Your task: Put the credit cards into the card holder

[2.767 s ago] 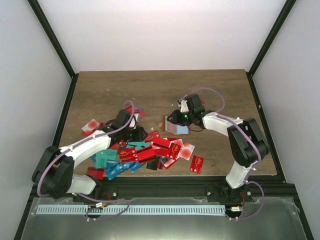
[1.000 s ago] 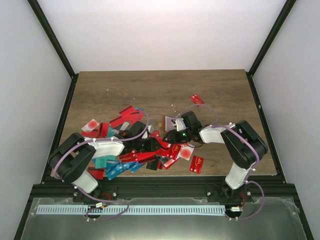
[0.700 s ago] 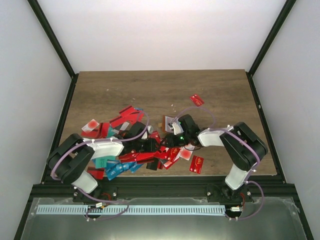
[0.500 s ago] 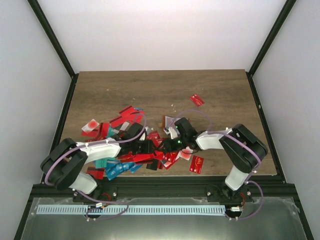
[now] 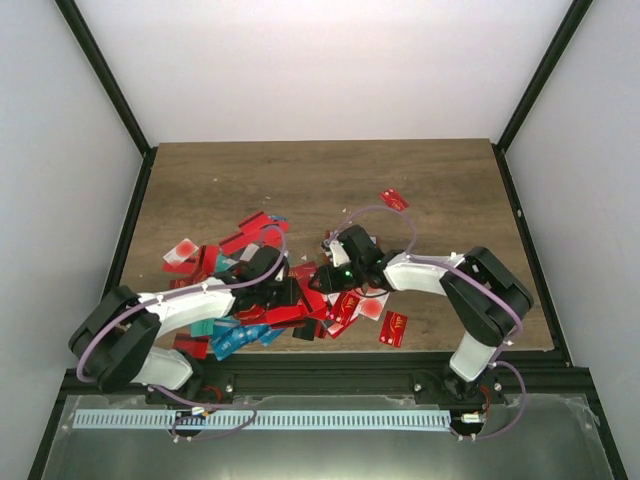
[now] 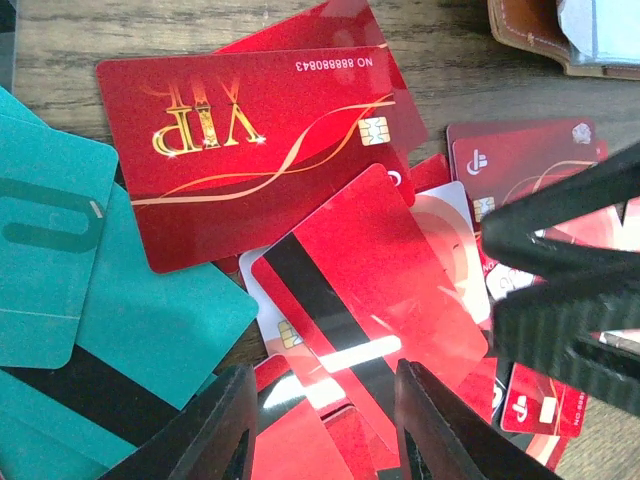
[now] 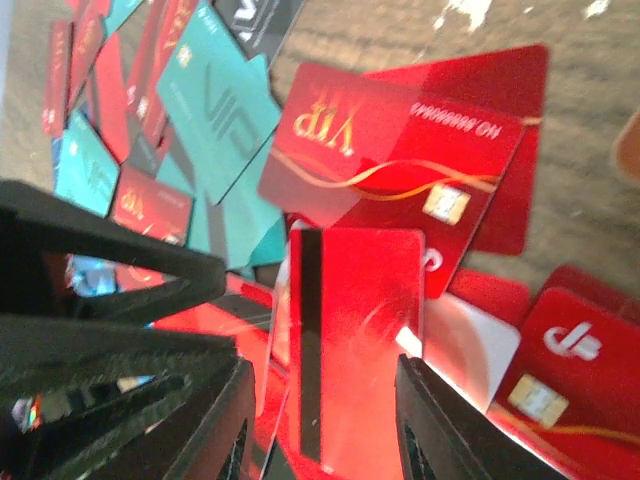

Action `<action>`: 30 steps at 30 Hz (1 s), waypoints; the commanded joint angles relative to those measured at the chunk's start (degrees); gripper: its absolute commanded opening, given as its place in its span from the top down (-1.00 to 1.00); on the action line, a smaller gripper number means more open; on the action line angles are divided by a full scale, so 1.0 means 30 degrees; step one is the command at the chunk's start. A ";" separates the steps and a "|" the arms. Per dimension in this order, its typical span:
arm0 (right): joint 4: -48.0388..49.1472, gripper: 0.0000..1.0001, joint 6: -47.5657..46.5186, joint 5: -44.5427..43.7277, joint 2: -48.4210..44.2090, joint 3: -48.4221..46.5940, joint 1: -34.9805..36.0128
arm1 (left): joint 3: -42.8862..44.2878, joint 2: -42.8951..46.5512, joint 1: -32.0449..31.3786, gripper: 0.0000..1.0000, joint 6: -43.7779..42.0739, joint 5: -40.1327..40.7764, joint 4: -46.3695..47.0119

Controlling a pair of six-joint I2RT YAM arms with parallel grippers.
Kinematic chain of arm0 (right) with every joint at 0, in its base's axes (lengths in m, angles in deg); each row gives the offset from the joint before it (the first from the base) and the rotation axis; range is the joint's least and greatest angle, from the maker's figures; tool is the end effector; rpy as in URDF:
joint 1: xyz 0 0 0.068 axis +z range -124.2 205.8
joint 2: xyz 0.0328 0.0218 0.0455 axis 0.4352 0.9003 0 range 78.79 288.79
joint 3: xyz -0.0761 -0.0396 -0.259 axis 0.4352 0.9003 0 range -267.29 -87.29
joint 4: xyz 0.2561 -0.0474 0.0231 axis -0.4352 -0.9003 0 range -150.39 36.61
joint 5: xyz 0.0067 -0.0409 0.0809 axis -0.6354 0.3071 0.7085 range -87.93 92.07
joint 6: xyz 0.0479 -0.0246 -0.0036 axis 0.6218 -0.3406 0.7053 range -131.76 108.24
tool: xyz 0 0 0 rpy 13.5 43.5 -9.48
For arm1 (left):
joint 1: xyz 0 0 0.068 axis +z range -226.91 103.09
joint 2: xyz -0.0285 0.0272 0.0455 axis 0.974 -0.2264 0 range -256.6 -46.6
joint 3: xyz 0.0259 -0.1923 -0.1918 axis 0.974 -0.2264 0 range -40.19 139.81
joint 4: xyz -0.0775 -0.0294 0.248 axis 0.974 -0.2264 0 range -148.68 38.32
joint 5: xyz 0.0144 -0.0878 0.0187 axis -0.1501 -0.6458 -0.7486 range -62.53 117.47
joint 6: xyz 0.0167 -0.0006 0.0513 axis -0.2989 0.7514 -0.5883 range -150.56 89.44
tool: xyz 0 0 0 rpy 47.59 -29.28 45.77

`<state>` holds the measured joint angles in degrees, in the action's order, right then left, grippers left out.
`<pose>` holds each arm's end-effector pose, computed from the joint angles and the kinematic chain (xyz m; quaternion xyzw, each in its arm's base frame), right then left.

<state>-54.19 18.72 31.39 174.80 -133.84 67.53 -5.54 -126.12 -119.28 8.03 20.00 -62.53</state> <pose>0.2269 0.2258 0.1481 -0.1747 0.8970 0.3861 0.1254 0.1814 -0.1715 0.1525 0.0506 0.9524 -0.2383 0.1833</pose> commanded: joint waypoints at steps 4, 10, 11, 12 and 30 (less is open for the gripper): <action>-0.1126 0.19 -0.0468 -0.1902 0.1363 -0.1478 0.0001 | 0.0078 -0.1334 0.0207 0.24 -0.0206 -0.0482 0.1488; -0.1669 0.19 -0.0616 -0.2069 0.1359 -0.1058 0.0000 | 0.0405 -0.2239 0.0259 0.25 -0.0412 -0.0962 0.1866; -0.1591 0.19 -0.0614 -0.1823 0.1300 -0.0766 0.0011 | 0.0453 -0.2335 0.0272 0.24 -0.0532 -0.0937 0.1860; -0.1457 0.19 -0.0621 -0.1456 0.1260 -0.0458 0.0005 | 0.0500 -0.2497 0.0252 0.23 -0.0668 -0.1053 0.1860; -0.1717 0.19 0.1431 -0.1784 -0.3792 0.3240 0.1468 | -0.0395 0.2111 -0.0367 0.19 -0.0624 -0.0904 -0.1864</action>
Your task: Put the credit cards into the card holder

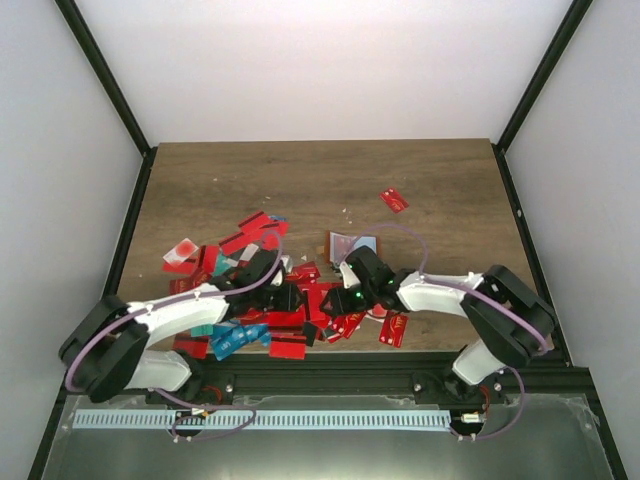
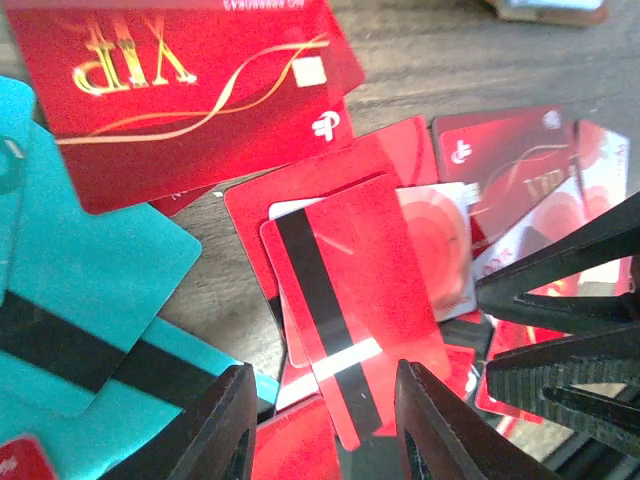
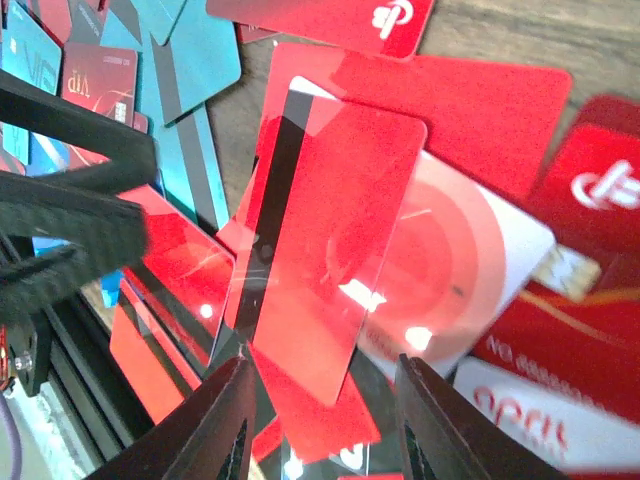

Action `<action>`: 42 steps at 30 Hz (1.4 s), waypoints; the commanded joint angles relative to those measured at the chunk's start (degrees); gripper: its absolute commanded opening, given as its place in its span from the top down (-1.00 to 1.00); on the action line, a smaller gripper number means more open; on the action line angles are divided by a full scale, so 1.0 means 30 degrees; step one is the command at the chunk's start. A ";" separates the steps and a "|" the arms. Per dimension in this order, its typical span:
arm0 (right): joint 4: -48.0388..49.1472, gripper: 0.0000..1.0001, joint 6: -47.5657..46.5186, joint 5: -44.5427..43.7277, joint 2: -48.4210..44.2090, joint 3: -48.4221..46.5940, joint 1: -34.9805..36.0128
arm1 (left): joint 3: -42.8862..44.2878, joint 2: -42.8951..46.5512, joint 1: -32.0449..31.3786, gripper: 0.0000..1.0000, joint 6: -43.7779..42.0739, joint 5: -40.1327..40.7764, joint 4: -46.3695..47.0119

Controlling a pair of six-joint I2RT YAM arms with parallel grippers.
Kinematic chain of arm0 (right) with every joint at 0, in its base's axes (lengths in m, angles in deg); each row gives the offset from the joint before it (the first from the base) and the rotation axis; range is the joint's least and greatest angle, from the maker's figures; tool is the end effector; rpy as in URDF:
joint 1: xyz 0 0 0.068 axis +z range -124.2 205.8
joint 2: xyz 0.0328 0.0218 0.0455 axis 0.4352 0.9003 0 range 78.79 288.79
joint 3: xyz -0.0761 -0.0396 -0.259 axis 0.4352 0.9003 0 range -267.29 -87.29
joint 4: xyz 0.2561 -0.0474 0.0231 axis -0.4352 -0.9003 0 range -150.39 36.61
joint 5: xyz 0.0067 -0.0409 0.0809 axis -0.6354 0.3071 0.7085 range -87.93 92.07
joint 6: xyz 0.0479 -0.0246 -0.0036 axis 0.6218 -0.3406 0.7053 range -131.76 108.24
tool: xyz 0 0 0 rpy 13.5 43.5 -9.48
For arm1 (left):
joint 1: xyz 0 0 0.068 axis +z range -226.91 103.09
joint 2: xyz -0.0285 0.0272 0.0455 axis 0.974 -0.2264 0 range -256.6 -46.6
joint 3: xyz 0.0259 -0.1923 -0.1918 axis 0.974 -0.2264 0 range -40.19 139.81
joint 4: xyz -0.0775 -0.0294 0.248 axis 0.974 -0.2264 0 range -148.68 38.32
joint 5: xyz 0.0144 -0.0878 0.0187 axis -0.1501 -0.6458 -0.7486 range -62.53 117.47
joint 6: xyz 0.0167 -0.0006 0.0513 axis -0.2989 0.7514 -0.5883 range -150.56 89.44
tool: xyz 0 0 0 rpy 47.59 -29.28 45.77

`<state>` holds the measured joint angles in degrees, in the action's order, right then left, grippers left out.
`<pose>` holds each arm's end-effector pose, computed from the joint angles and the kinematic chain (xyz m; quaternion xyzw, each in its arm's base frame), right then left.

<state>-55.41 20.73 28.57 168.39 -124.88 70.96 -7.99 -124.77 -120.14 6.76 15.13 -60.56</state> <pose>0.1850 0.2086 0.1356 -0.1724 0.9123 0.3583 0.0974 0.1712 -0.1712 0.1485 0.0812 0.9449 -0.2722 0.1628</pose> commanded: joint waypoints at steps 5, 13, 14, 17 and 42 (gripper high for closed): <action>-0.1182 0.18 0.3806 -0.1387 -0.3450 0.1406 0.1555 | 0.0227 0.2990 -0.0069 0.19 -0.0289 0.0954 -0.5087; 0.1967 0.14 0.9637 -0.2832 -0.3829 0.3643 0.5492 | -0.0859 0.3626 -0.0647 0.27 0.0783 0.1159 -0.6085; 0.2509 0.13 1.0032 -0.3008 -0.3457 0.3686 0.5911 | -0.0950 0.3643 -0.0772 0.27 0.1195 0.1403 -0.6116; 0.3486 0.11 1.1066 -0.3350 -0.1758 0.3304 0.7005 | -0.1244 0.3654 -0.1132 0.29 0.1954 0.1848 -0.6120; 0.5840 0.08 1.4445 -0.5346 0.2016 0.2554 0.9023 | -0.3220 0.3519 -0.2758 0.45 0.3303 0.1759 -0.3858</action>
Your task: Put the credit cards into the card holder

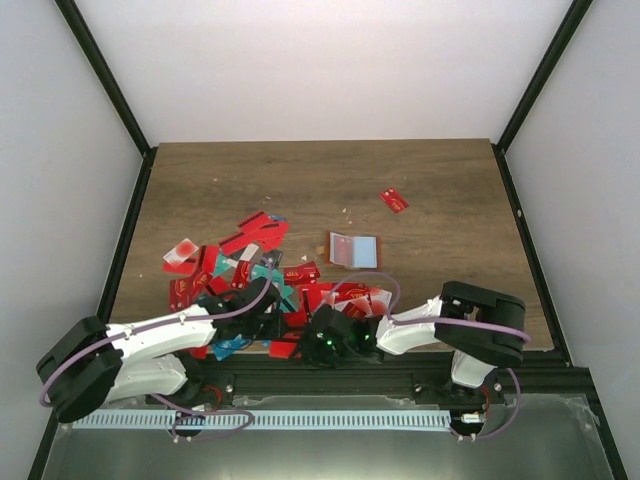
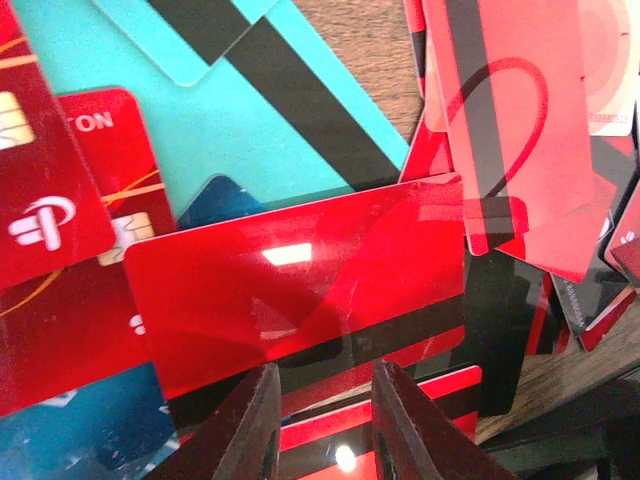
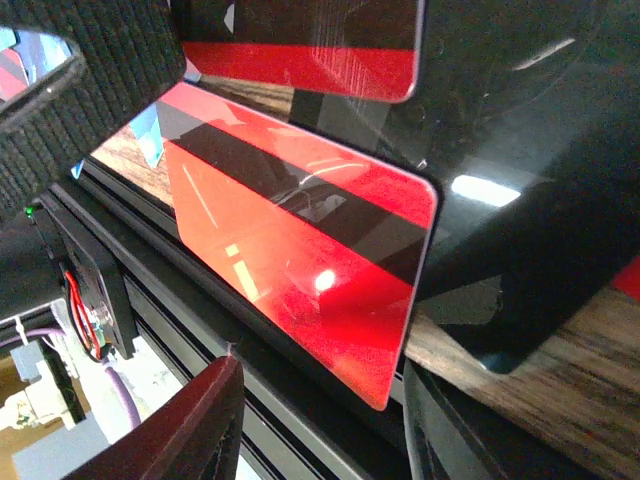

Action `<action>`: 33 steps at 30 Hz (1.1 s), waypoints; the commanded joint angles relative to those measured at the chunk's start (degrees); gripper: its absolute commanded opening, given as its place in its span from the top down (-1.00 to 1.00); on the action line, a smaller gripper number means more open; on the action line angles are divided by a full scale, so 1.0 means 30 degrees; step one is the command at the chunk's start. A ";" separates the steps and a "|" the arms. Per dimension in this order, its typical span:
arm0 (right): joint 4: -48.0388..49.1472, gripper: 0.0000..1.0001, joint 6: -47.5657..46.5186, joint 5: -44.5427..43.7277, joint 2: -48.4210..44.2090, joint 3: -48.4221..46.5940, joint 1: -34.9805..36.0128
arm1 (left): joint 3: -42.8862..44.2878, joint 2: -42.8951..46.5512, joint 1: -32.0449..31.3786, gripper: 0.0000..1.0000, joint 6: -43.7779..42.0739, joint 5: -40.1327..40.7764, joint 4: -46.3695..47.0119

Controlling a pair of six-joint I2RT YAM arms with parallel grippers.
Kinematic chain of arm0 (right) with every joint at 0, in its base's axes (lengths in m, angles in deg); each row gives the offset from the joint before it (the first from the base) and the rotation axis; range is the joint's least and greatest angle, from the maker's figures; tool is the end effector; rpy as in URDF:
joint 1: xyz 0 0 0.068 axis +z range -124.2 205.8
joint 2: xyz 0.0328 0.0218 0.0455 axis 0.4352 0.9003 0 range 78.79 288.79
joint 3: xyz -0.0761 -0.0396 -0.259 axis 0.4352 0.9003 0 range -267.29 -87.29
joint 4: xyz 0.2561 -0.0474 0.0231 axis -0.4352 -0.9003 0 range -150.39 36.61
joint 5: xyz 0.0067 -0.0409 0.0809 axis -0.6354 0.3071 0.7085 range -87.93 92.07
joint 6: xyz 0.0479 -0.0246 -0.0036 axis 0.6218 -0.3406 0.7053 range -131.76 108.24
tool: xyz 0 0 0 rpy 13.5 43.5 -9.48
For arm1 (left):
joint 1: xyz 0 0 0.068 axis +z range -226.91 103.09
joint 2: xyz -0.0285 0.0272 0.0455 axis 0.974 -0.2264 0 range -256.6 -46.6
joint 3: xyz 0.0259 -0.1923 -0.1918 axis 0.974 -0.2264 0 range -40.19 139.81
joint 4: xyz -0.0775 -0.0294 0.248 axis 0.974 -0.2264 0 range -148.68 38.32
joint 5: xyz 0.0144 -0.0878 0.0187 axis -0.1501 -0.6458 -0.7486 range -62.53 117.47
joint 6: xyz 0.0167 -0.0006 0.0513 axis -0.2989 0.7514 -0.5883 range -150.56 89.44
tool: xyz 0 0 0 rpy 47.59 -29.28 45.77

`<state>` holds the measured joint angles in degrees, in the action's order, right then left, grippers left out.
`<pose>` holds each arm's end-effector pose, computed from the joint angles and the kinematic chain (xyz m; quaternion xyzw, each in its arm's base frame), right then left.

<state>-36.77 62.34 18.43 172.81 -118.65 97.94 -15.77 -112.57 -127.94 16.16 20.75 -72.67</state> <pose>0.0761 0.2690 0.1089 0.0375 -0.9186 -0.3929 0.0187 0.1139 -0.1473 0.1400 0.0503 0.9685 -0.2159 0.1129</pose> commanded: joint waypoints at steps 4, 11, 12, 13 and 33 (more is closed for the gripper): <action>-0.0088 0.16 0.0654 -0.2473 0.0359 0.0545 0.0005 | -0.0859 -0.0619 -0.0315 0.48 0.0238 -0.0155 0.0226; 0.0595 0.28 0.0093 -0.2864 0.0036 0.0548 -0.0366 | -0.1521 -0.0342 -0.0450 0.51 0.0671 -0.0400 0.0479; 0.0782 0.29 0.0044 -0.2826 0.0049 0.0574 -0.0428 | -0.1623 -0.0257 -0.0452 0.52 0.0740 -0.0459 0.0532; 0.0933 0.30 0.0001 -0.2770 0.0087 0.0578 -0.0432 | -0.1739 -0.0239 -0.0478 0.51 0.0796 -0.0521 0.0620; 0.1853 0.76 -0.0312 -0.2671 -0.0231 0.0577 -0.0559 | -0.2935 0.1144 -0.1449 0.55 0.2327 -0.0313 0.0684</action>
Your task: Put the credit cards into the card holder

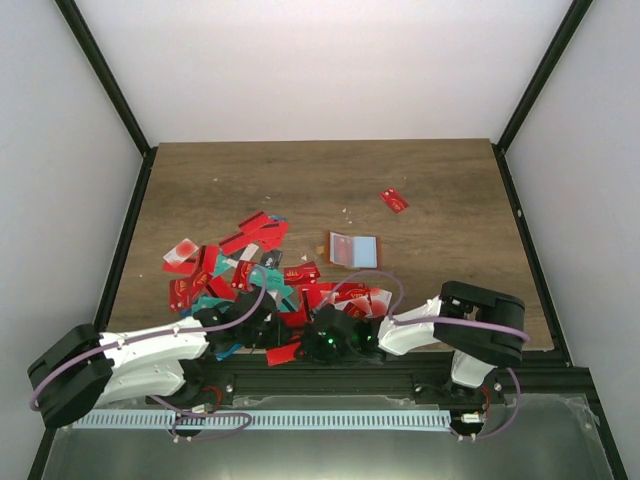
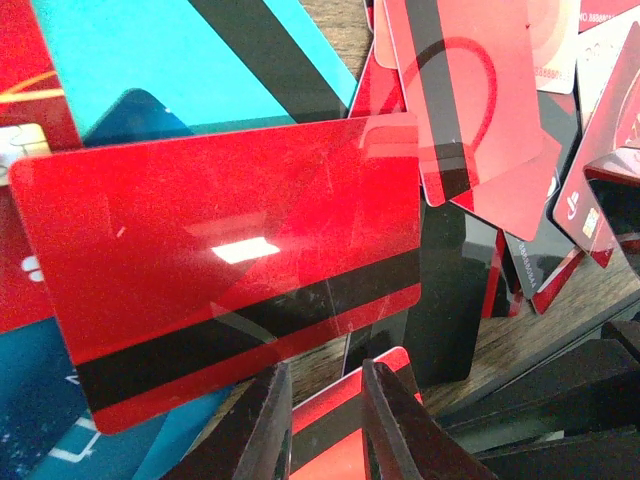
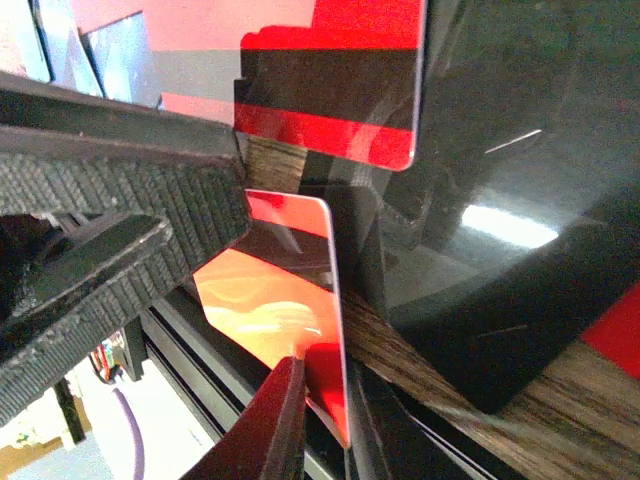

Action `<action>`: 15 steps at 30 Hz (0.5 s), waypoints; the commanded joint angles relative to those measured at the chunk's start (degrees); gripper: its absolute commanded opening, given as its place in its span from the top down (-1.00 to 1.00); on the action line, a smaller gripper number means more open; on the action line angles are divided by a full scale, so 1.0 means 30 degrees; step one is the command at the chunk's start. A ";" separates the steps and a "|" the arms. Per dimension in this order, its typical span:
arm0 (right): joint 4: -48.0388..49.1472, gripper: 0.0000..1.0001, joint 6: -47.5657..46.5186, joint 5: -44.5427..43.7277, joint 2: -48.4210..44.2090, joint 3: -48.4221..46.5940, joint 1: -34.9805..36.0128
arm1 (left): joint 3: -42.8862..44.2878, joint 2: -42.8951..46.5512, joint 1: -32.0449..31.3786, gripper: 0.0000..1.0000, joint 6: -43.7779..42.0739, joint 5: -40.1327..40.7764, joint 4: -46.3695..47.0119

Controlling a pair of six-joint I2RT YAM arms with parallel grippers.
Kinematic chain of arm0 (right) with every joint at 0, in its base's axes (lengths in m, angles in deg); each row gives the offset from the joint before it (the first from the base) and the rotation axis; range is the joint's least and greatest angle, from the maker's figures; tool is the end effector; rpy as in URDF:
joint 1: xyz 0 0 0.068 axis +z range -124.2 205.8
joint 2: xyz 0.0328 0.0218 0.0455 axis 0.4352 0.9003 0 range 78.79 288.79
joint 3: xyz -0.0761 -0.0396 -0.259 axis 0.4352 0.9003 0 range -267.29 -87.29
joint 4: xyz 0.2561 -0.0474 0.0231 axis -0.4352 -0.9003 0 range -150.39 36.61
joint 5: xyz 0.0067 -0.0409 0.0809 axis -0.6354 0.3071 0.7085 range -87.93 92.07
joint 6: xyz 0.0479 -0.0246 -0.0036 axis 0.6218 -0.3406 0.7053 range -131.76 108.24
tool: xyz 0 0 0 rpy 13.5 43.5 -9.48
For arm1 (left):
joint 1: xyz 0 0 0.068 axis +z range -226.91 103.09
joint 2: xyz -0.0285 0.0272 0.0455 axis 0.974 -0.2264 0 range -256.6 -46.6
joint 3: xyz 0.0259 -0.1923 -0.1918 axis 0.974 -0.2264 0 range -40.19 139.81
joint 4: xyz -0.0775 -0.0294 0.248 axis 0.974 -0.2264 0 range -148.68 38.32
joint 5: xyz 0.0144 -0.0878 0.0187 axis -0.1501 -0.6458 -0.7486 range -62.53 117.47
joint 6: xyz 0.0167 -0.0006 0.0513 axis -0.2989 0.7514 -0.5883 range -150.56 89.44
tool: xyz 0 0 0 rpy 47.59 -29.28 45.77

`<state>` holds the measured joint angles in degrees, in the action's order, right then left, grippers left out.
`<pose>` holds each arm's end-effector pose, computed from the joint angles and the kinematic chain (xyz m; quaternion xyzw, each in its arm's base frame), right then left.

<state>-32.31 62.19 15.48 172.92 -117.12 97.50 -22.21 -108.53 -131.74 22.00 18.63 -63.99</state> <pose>0.0796 0.2670 0.1076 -0.0284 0.9123 0.4084 0.0140 0.0962 -0.1458 0.1288 0.0412 0.9535 -0.2768 0.1119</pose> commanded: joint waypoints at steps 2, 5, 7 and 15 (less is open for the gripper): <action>0.0337 0.84 -0.0289 -0.1716 -0.0367 0.0112 -0.0409 | -0.0701 -0.0107 -0.0197 0.55 0.0389 0.0467 -0.2194; 0.0354 0.97 -0.0460 -0.1668 -0.0534 0.0155 -0.0441 | -0.0430 0.0081 -0.0198 0.55 0.0360 0.0630 -0.2283; 0.0437 0.99 -0.0745 -0.1528 -0.0734 0.0148 -0.0464 | -0.0092 0.0401 -0.0182 0.52 0.0311 0.0979 -0.2560; -0.0538 0.99 -0.3929 0.0175 -0.4194 0.0666 -0.1837 | 0.3434 0.2543 -0.0146 0.19 -0.0793 0.3400 -0.5231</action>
<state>-31.70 57.05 15.43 166.51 -116.24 95.44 -17.86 -103.18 -131.98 22.00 24.46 -73.85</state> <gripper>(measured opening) 0.020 0.379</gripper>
